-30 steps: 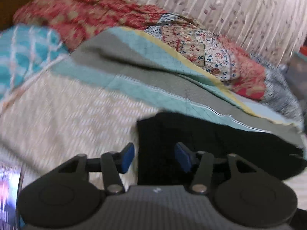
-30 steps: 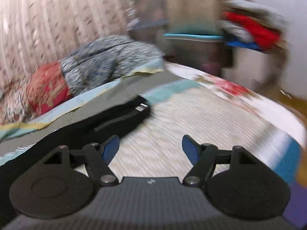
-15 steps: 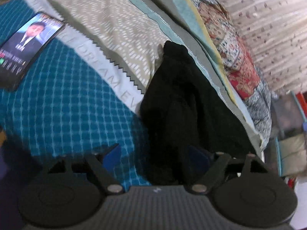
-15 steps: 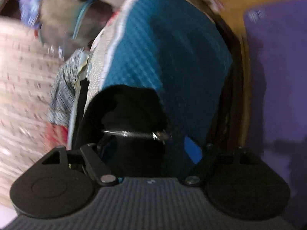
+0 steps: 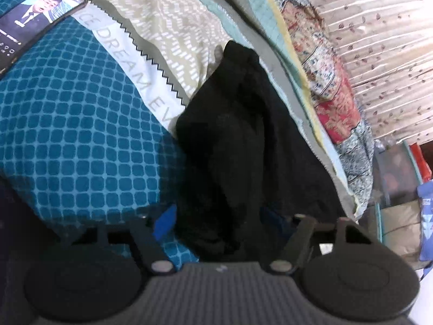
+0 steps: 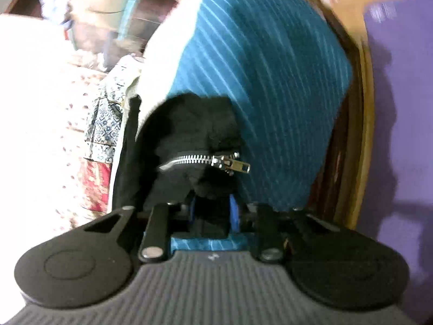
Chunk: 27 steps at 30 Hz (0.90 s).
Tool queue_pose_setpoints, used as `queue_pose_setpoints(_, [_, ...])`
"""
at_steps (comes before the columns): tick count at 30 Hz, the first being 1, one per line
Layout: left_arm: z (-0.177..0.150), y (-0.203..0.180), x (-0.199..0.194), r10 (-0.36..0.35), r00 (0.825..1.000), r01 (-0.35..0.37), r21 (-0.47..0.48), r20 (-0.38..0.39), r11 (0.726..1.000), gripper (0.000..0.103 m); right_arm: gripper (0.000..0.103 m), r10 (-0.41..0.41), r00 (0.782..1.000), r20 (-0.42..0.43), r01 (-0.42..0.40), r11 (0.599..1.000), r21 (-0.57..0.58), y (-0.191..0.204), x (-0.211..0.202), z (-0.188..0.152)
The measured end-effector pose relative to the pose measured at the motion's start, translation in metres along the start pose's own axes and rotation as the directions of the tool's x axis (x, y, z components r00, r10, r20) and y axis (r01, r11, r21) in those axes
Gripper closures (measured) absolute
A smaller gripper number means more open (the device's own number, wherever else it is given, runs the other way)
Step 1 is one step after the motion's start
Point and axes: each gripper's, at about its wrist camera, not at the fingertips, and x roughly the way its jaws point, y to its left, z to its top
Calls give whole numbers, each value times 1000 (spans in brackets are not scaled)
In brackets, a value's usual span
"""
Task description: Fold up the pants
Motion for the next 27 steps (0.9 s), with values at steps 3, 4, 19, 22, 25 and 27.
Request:
queue_pose_setpoints(3, [0, 2, 3, 21, 1000, -21, -9, -4, 1000, 34, 77, -8, 995, 99, 26, 982, -185, 41, -20, 18])
queue_pose_setpoints(4, [0, 2, 3, 27, 1000, -27, -13, -5, 1000, 33, 78, -11, 990, 140, 47, 966, -255, 59, -25, 27])
queue_pose_setpoints(19, [-5, -10, 7, 38, 999, -37, 12, -20, 999, 11, 41, -201, 952, 232, 276, 892, -359, 84, 53, 107])
queue_pose_setpoints(22, [-6, -14, 16, 61, 997, -61, 20, -37, 998, 9, 37, -110, 967, 232, 169, 953, -250, 66, 38, 99])
queue_pose_setpoints(25, [-3, -16, 26, 54, 998, -54, 5, -40, 999, 9, 37, -85, 971, 225, 131, 972, -198, 66, 23, 91])
queue_pose_setpoints(27, [0, -19, 32, 44, 999, -44, 10, -32, 999, 25, 34, -81, 973, 215, 122, 975, -186, 71, 21, 86])
